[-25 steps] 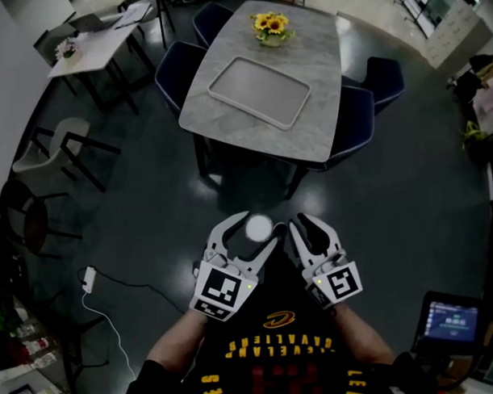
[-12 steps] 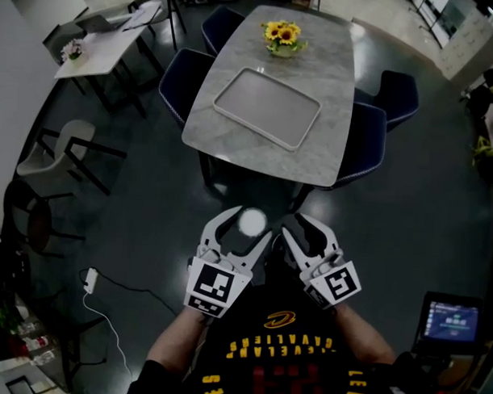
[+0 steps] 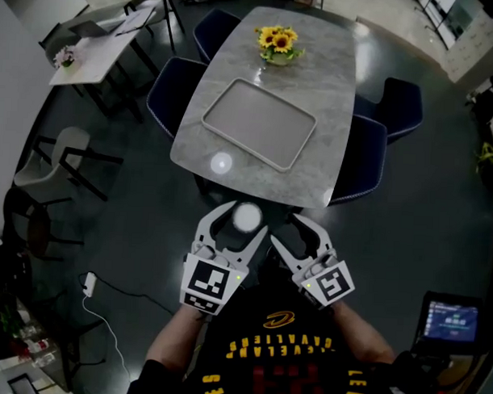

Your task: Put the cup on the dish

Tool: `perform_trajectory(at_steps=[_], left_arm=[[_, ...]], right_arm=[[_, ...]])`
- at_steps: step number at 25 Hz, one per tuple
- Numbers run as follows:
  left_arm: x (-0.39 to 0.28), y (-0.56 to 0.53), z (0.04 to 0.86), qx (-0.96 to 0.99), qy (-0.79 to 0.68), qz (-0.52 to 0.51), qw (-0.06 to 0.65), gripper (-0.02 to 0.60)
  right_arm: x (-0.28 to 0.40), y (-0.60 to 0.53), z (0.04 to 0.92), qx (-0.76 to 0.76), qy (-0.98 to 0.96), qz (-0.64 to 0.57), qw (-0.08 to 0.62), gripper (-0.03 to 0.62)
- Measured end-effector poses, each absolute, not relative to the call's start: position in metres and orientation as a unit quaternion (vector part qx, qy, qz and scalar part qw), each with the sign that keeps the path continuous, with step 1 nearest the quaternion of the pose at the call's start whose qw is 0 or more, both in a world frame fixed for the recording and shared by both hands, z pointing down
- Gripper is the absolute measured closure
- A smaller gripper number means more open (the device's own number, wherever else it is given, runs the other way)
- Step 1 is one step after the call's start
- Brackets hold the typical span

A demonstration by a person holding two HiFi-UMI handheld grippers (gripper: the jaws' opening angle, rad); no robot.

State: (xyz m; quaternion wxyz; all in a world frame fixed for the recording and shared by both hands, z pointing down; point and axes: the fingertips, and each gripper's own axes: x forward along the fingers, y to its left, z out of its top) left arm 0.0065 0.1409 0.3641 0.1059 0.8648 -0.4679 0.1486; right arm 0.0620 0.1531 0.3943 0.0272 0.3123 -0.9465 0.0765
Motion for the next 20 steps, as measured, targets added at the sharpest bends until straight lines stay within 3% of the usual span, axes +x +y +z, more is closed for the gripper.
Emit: perform_trajectory(at_steps=[20], left_arm=[[0.051, 0.042, 0.364, 0.845, -0.499, 0.162, 0.105, 0.314]], right_arm=[[0.073, 0.063, 0.4, 0.228, -0.971, 0.063, 0.041, 0.388]])
